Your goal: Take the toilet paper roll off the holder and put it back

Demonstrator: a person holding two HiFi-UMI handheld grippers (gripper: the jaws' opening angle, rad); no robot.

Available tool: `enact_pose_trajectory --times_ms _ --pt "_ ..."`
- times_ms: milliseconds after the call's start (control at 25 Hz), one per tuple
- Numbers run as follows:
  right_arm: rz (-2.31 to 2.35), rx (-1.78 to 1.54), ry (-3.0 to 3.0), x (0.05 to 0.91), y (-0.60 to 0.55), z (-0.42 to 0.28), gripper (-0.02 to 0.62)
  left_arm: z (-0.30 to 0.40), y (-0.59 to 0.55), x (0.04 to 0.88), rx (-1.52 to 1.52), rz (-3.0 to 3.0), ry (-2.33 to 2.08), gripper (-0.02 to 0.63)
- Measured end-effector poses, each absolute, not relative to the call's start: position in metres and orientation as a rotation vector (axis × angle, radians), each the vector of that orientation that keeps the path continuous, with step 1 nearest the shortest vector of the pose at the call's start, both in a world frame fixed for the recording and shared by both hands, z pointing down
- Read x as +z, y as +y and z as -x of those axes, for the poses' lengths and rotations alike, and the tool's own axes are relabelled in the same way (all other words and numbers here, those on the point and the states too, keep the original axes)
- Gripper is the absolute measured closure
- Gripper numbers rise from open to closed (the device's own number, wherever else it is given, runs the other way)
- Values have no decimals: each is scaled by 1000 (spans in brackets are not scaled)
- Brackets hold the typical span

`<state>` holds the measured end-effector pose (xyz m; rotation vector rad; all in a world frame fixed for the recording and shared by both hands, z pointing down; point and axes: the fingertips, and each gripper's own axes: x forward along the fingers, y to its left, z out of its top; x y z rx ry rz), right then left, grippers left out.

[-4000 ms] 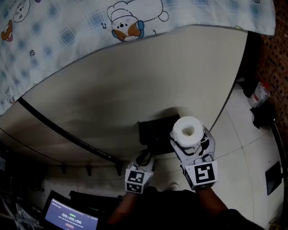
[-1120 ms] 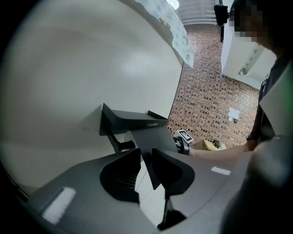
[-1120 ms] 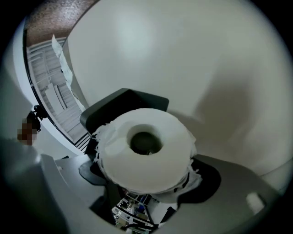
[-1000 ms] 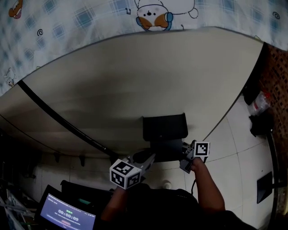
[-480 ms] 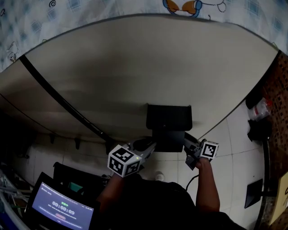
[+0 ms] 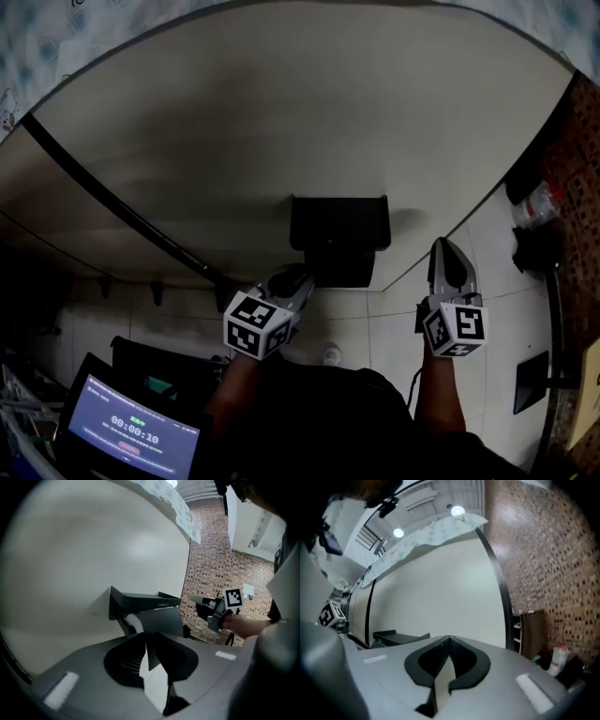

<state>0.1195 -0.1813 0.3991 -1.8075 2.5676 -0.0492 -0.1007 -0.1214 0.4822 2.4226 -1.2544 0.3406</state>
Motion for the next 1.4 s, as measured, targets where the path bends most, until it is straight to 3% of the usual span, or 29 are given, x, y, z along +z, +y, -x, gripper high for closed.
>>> enact_pose_trajectory --times_ms 240,560,680,840,1400 --pt "1749 248 2558 357 -164 -79 594 96 -135 495 412 -2435 -1381 534" --pt "1712 338 2576 345 -165 -53 594 124 -138 481 335 -2415 -1590 532" --pt "1702 319 2586 345 -167 -51 594 147 -142 457 228 -2375 -1739 535" --pt "1680 315 2590 344 -170 -45 594 163 -152 408 90 -2395 -1901 588" --pt "1680 346 2554 310 -196 -24 595 154 -181 309 -152 -2501 -2040 588"
